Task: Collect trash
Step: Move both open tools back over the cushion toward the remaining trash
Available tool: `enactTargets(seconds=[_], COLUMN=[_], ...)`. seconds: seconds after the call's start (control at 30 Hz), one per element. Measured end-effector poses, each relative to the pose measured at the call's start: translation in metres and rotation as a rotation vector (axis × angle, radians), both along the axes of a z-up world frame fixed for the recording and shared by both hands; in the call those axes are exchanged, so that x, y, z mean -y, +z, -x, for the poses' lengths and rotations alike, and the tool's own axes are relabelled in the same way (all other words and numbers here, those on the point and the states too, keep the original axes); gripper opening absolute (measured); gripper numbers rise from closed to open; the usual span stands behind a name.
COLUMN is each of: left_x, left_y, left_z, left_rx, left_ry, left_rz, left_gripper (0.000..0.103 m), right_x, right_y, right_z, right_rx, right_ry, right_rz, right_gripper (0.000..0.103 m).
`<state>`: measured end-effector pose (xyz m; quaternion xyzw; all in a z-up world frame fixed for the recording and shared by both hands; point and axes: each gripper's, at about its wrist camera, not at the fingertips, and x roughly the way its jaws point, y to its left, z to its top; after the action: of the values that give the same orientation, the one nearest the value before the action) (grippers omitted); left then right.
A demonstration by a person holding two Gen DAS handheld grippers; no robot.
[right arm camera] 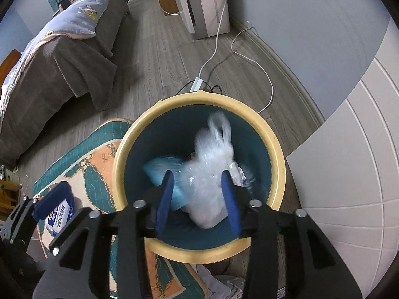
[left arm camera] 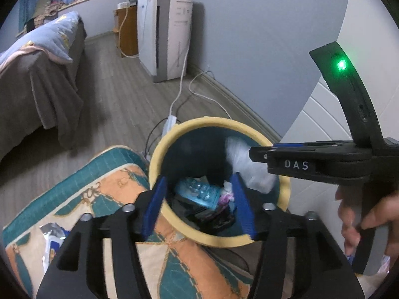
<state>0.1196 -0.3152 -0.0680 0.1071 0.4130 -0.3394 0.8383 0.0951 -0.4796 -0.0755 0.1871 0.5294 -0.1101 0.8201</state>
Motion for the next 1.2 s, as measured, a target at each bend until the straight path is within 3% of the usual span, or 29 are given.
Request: enactTargets(seconds=[0.13,0.23,0.43,0.7,0.87,1.2], left_x=[-0.02,-0.041,-0.103,-0.201,-0.255,-0.313], left_y=[0.004,0.006,0.018,0.038,0.036,0.036], left_z=[-0.002,-0.002,-0.001,0.002,0.002,-0.001], left_rx=[-0.007,-0.016,0.008,0.074,0.053,0.073], left_ry=[0.048,0.096,0.184,0.33,0.437,0.569], left_rz=[0.026,0.035,0.025,-0.033,-0.038,-0.001], left_gripper=[0.089,0.093,0.095,0.097,0.097,0.097], right_x=[-0.006,-0.015,-0.039,-0.092,-0.129,-0.188], right_y=[0.003,0.008,0.023,0.033,0.038,0.023], right_z=[-0.001,-0.004,-0.009,-0.019,-0.027,-0.035], right_rx=[0.012,0.028,0.063,0.072,0.093,0.051], right_ry=[0.017,0.045,0.082,0.15,0.2,0.31], right_rz=[0.001,0.014,0.039,0.123,0.134,0.16], right_gripper=[0.067,0.084,0.097,0.097,0.097,0.097])
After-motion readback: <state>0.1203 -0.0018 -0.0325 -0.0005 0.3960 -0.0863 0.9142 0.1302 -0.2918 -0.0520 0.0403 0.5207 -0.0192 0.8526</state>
